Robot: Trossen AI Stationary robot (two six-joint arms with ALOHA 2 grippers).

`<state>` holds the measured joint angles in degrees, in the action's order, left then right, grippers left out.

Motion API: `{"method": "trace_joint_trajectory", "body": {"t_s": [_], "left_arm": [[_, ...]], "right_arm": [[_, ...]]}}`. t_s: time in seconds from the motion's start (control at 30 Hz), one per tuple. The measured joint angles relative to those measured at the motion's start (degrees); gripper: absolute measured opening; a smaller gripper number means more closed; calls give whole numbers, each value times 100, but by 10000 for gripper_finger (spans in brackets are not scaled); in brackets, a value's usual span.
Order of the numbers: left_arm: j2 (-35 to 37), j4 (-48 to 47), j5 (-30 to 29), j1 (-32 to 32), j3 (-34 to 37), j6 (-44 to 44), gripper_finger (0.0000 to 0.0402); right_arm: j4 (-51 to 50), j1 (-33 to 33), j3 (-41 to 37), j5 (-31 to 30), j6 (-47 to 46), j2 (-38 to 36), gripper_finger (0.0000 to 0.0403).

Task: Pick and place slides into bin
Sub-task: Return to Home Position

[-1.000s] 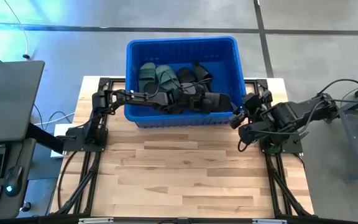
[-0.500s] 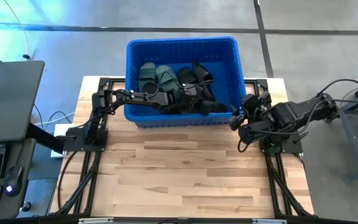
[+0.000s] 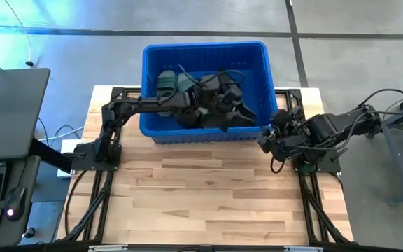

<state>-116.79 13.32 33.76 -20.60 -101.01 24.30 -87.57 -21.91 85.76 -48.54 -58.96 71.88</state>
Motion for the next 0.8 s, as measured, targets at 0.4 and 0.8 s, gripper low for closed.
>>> {"method": "trace_joint_trajectory", "body": {"t_s": [0.4, 0.8], "left_arm": [[13, 12, 2100, 354, -1146, -945, 178], [335, -142, 2315, 301, -1143, -899, 179]], "right_arm": [[357, 0, 0, 1055, 515, -22, 243], [2921, 0, 0, 2029, 2872, -1726, 243]]}}
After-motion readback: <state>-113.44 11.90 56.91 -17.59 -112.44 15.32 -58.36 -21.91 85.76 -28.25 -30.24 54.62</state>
